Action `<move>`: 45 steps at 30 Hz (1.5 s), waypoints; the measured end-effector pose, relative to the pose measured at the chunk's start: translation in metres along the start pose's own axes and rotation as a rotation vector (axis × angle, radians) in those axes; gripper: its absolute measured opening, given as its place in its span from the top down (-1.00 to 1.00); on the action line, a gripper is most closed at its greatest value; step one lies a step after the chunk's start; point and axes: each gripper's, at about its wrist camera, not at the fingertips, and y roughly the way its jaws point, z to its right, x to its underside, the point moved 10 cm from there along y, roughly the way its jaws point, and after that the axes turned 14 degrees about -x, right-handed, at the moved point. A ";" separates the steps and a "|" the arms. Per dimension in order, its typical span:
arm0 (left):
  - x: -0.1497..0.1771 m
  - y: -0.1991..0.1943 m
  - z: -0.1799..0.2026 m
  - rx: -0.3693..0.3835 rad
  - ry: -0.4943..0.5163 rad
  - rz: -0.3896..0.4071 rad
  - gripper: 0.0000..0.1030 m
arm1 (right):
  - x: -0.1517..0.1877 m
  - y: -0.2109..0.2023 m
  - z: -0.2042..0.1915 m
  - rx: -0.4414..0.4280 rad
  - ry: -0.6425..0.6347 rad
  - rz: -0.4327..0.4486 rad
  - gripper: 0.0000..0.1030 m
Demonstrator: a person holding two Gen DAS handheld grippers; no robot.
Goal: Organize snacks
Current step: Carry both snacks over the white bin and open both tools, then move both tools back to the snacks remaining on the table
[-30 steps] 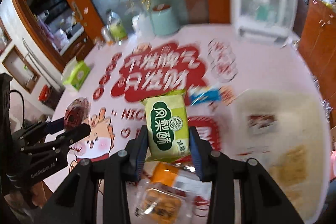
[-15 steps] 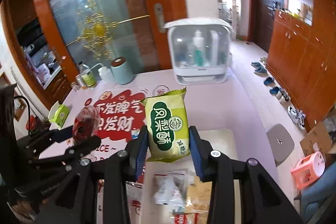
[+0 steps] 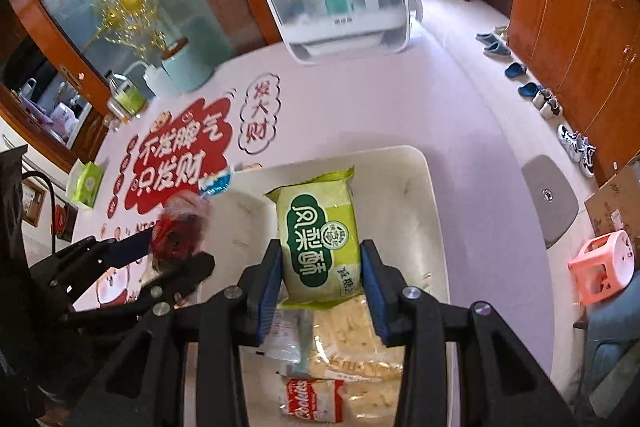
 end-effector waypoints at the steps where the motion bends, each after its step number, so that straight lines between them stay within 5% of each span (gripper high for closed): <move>1: -0.001 0.001 0.000 -0.008 -0.009 0.002 -0.78 | 0.000 0.002 0.001 -0.002 -0.001 -0.003 0.19; 5: -0.002 0.006 -0.003 -0.009 -0.032 -0.022 -0.78 | -0.008 0.005 0.010 -0.003 0.021 0.015 -0.34; 32: 0.052 -0.063 -0.068 -0.101 -0.090 0.082 -0.78 | 0.023 -0.024 -0.044 -0.047 -0.054 0.071 -0.34; 45: 0.102 -0.070 -0.123 -0.174 -0.098 0.050 -0.78 | 0.058 -0.002 -0.090 -0.084 -0.076 0.020 -0.34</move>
